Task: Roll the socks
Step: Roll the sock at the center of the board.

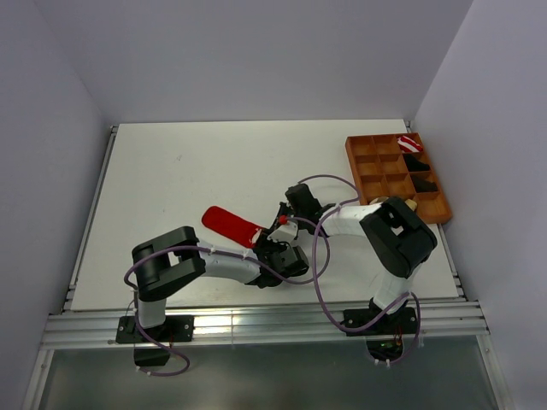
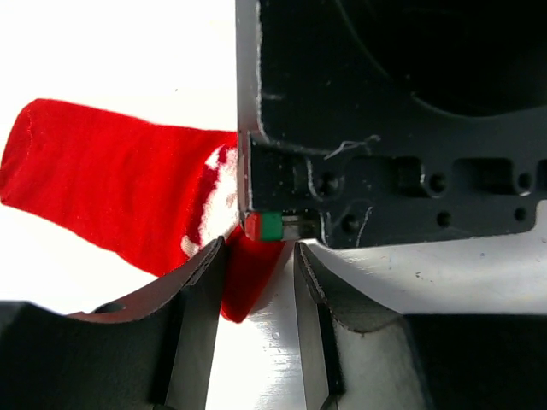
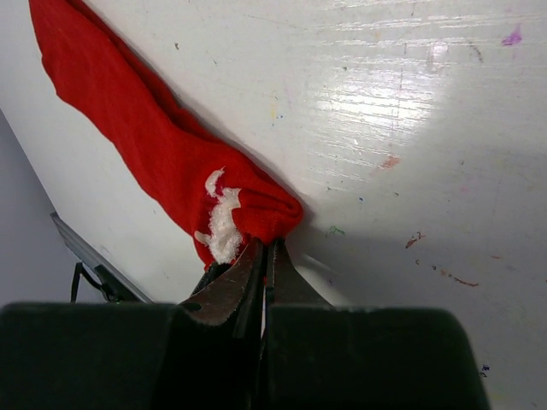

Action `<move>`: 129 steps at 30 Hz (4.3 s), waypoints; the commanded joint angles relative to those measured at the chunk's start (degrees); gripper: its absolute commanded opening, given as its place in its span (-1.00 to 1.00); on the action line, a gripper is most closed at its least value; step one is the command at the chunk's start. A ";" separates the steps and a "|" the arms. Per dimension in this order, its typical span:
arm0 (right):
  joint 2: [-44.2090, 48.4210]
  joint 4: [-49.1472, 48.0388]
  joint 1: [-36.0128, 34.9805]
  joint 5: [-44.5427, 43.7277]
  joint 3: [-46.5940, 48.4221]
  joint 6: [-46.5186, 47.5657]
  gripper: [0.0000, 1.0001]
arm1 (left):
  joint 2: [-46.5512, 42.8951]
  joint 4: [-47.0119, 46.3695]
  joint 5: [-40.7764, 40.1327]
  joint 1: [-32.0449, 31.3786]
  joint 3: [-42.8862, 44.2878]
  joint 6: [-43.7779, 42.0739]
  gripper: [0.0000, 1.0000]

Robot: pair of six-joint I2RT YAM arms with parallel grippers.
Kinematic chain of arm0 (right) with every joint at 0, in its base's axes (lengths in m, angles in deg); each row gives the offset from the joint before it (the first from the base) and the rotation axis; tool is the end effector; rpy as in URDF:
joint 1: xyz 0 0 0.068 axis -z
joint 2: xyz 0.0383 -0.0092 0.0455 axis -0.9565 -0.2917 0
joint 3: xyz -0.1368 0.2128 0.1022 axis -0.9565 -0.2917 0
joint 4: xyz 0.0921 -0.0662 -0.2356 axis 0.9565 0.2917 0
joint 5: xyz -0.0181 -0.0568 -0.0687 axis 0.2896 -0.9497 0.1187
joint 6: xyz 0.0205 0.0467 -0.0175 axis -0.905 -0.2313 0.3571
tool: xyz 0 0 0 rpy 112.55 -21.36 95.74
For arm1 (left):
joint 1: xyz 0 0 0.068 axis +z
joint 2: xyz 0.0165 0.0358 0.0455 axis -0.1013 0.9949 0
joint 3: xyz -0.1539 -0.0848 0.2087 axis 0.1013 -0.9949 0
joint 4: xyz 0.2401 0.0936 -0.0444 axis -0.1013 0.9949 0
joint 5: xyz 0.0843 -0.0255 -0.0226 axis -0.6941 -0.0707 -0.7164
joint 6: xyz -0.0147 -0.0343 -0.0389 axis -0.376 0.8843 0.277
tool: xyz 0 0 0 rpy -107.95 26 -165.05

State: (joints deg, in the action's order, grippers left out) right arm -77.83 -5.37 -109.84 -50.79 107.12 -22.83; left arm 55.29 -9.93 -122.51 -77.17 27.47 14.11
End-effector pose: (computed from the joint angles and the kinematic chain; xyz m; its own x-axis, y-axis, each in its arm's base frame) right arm 0.2607 0.2090 0.1309 -0.9474 0.2401 -0.2114 0.0386 0.7418 0.6696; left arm 0.1374 -0.3149 0.1271 -0.4657 0.3702 -0.8038 0.1702 0.9288 0.3291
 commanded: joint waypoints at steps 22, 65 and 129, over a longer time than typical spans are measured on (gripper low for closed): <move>1.27 -2.91 -0.30 1.73 -1.80 1.67 -1.00 | 2.88 6.39 7.45 4.11 -1.67 6.13 -0.99; 7.18 -34.02 -0.73 -5.21 -17.98 -5.01 0.22 | -15.15 -32.03 77.43 36.37 -26.19 24.32 -0.99; 1.54 3.15 -3.72 -7.41 1.71 0.08 -1.00 | -25.71 -12.97 19.96 9.32 -16.80 2.44 -0.10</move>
State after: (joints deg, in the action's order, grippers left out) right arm -76.04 -5.45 -113.07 -56.84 107.05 -23.96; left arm 26.18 -24.97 -94.13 -65.54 6.93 19.77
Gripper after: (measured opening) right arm 0.031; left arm 0.437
